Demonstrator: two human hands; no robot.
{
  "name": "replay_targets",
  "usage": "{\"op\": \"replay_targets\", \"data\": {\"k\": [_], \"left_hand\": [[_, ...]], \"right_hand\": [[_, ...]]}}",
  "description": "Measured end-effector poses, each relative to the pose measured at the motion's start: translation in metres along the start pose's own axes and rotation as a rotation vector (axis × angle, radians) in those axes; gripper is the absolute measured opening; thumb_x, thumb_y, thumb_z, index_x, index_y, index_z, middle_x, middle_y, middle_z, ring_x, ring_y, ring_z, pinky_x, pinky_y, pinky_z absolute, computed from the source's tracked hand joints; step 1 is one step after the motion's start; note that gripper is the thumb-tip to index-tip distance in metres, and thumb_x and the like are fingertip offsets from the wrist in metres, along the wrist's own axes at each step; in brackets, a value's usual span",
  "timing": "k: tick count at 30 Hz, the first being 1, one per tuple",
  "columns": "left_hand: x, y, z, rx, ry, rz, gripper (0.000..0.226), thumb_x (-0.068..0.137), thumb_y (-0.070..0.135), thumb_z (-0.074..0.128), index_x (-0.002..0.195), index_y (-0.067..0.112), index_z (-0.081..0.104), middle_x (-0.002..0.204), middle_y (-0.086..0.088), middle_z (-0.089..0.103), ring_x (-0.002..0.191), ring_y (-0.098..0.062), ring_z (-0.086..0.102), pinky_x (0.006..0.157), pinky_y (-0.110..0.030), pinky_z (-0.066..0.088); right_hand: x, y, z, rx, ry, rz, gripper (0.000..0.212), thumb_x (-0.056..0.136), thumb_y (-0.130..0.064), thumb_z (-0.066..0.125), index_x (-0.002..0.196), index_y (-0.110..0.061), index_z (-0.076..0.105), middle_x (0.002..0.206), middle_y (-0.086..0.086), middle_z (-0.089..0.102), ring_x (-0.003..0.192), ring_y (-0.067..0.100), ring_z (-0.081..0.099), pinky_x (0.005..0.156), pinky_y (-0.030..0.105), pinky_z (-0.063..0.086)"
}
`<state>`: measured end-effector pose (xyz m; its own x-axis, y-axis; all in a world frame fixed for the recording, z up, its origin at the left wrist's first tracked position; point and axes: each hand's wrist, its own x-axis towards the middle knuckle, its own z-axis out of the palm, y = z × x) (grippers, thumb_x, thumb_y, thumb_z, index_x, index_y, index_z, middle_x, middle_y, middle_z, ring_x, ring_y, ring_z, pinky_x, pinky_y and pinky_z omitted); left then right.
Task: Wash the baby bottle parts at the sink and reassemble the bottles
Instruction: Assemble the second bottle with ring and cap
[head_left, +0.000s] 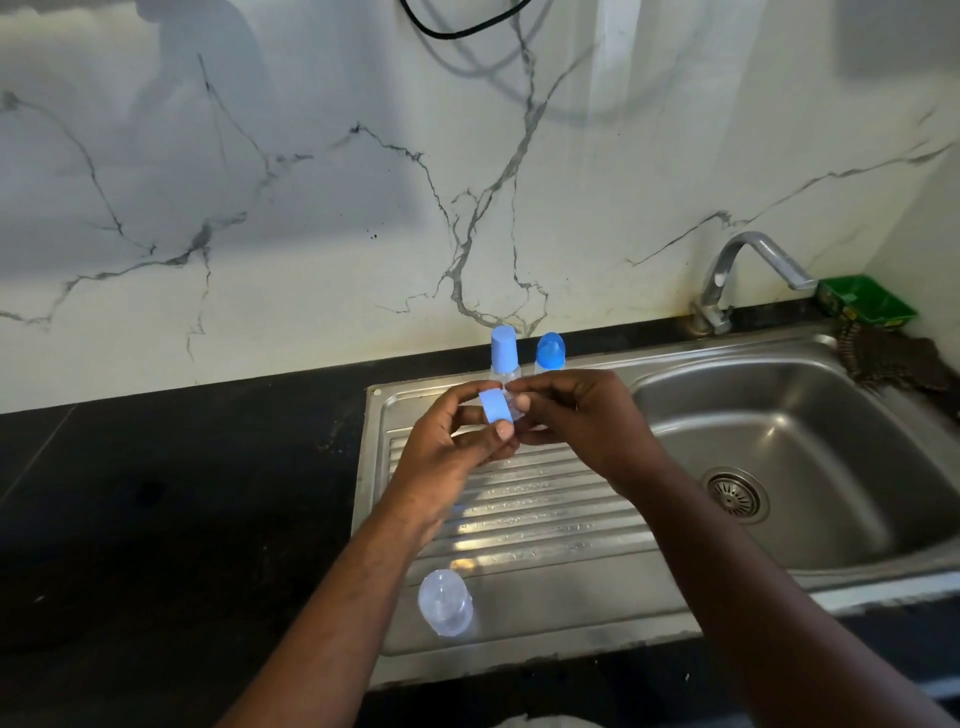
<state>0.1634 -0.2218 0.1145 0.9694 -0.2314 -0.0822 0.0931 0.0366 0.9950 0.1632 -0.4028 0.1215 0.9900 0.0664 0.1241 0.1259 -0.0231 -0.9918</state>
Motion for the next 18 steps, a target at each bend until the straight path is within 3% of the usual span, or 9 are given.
{"op": "replay_targets", "data": {"k": [4, 8, 13, 18], "left_hand": [[-0.001, 0.006, 0.004, -0.126, -0.002, -0.050, 0.045, 0.084, 0.023, 0.071, 0.127, 0.016, 0.061, 0.102, -0.015, 0.075, 0.090, -0.028, 0.073, 0.080, -0.033, 0.060], [-0.004, 0.009, 0.008, -0.144, -0.028, -0.072, 0.045, 0.085, 0.028, 0.066, 0.126, 0.010, 0.062, 0.096, -0.013, 0.075, 0.083, -0.024, 0.071, 0.075, -0.030, 0.061], [-0.008, 0.009, 0.009, -0.277, -0.108, -0.153, 0.046, 0.086, 0.029, 0.063, 0.123, 0.003, 0.063, 0.092, -0.019, 0.071, 0.078, -0.021, 0.069, 0.071, -0.028, 0.061], [-0.010, 0.012, 0.014, -0.271, -0.019, -0.348, 0.054, 0.092, 0.051, 0.056, 0.111, 0.001, 0.067, 0.078, -0.013, 0.069, 0.063, -0.016, 0.066, 0.056, -0.023, 0.057]], "right_hand": [[-0.002, -0.003, -0.004, -0.263, -0.010, -0.206, 0.038, 0.084, 0.002, 0.073, 0.117, -0.016, 0.072, 0.107, -0.006, 0.075, 0.096, 0.010, 0.072, 0.087, 0.023, 0.056], [-0.005, -0.003, -0.005, -0.363, 0.059, -0.318, 0.027, 0.080, -0.006, 0.079, 0.106, -0.014, 0.077, 0.098, -0.007, 0.076, 0.092, 0.004, 0.071, 0.083, 0.016, 0.053], [-0.005, -0.006, -0.015, 0.071, -0.042, -0.071, 0.020, 0.083, 0.003, 0.072, 0.102, 0.000, 0.075, 0.095, 0.015, 0.076, 0.090, 0.030, 0.074, 0.082, 0.035, 0.061], [-0.007, 0.000, -0.019, 0.081, -0.074, 0.007, 0.028, 0.088, 0.002, 0.068, 0.114, -0.005, 0.071, 0.101, 0.016, 0.075, 0.092, 0.033, 0.073, 0.080, 0.034, 0.061]]}}
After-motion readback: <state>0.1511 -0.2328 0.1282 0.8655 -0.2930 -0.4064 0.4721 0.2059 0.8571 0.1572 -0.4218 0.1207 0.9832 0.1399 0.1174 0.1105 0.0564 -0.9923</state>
